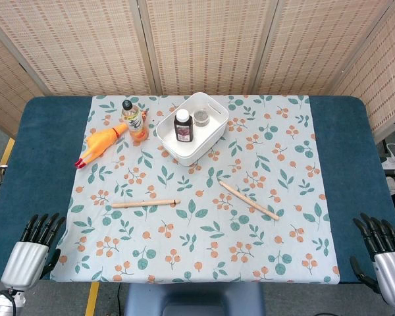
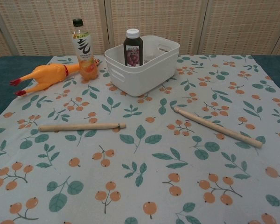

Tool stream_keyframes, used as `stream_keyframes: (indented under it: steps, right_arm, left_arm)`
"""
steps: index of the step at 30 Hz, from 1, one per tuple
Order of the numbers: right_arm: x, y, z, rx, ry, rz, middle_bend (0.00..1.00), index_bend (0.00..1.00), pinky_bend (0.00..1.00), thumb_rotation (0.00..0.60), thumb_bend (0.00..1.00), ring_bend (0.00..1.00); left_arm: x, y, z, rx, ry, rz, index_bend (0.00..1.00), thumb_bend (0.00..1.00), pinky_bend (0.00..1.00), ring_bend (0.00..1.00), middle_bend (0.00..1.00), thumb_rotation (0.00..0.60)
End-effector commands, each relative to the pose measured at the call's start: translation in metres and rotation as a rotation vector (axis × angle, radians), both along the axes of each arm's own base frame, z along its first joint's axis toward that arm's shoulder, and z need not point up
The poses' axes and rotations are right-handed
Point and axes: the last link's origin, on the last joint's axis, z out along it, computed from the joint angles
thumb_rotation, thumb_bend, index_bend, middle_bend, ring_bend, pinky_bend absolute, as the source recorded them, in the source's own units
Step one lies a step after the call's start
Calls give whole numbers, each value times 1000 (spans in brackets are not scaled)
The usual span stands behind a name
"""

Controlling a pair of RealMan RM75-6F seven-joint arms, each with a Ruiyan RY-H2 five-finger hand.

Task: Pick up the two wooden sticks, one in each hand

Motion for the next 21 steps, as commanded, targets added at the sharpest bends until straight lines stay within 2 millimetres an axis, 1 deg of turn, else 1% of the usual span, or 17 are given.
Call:
stream_keyframes:
  steps: [1, 6, 10, 14, 16, 18, 21]
  right_arm:
    - [0, 1, 1, 3, -1, 2, 0, 0, 0, 600, 359, 0]
    - [1, 2, 0, -3, -4, 11, 0, 0, 0, 600, 359, 0]
    - [2, -5, -4, -26, -3, 29, 0, 0, 0, 600, 359, 0]
    - [1, -17, -16, -15, 17, 31, 0, 0, 0, 600, 359, 0]
    - [3, -23, -20, -13, 25, 34, 0, 0, 0, 600, 359, 0]
    - [6, -29, -23, -11, 26, 41, 0, 0, 0, 600, 359, 0]
    - [11, -36, -28, -7, 19, 48, 0, 0, 0, 600, 359, 0]
  left_arm:
    - [-1, 1, -2, -5, 12, 2, 19, 459, 63, 28, 41, 600]
    - [6, 2, -13, -25, 18, -49, 23, 463, 62, 29, 58, 600]
    - [15, 5, -28, -46, -28, -96, 80, 462, 69, 39, 118, 600]
    - [21, 26, -51, -54, -6, -87, 138, 461, 116, 61, 124, 600]
    - [26, 36, -62, -62, 1, -96, 159, 463, 117, 70, 155, 600]
    - [32, 46, -73, -72, 12, -100, 168, 463, 119, 86, 186, 600]
    - [40, 59, -90, -94, 31, -107, 175, 464, 124, 94, 198, 600]
